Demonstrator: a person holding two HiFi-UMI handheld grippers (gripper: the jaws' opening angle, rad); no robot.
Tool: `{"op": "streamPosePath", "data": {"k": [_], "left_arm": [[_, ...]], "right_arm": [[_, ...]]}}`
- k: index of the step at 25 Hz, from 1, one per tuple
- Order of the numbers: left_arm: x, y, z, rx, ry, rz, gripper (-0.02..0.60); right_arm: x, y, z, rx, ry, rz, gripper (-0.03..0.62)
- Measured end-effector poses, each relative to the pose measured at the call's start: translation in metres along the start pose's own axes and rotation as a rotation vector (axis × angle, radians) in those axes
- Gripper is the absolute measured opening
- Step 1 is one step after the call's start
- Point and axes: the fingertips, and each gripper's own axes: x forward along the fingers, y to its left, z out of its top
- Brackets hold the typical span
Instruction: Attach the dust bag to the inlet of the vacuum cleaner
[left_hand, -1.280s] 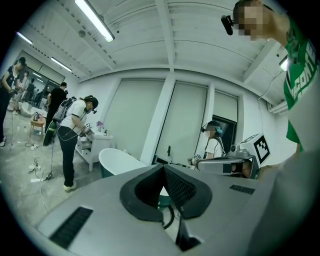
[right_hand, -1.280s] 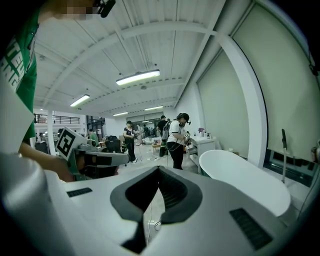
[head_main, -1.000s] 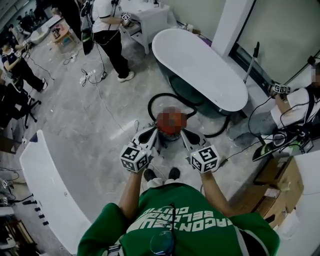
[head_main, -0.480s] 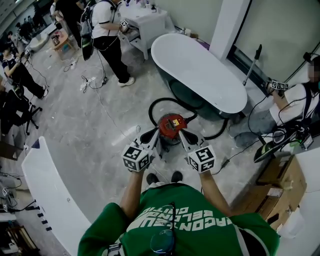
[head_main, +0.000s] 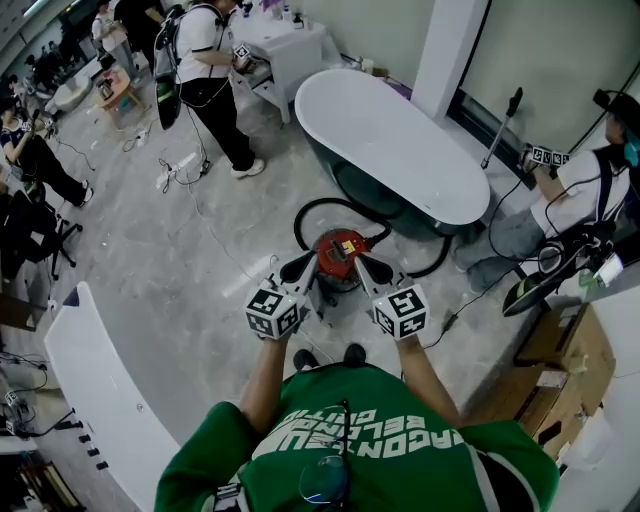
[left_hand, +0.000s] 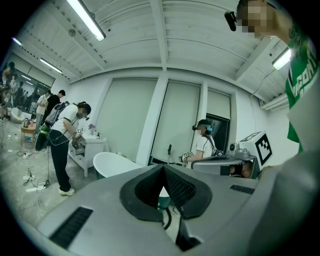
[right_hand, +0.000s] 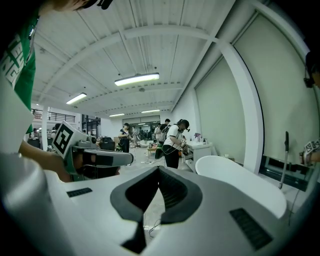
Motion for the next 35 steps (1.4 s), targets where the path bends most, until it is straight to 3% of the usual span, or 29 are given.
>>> {"op": "streamPosePath", "data": {"k": [9, 35], "left_arm": [[0.005, -0.015, 0.002, 0.007, -0.002, -0.023, 0.003], [0.020, -0.009, 0.003, -0.032, -0.007, -0.020, 0.003]], "right_arm": [[-0.014, -0.007, 0.000, 0.012, -0.009, -0.024, 0.008], [-0.003, -0.031, -0.008, 0.042, 0.022, -0.037, 0.009]]}}
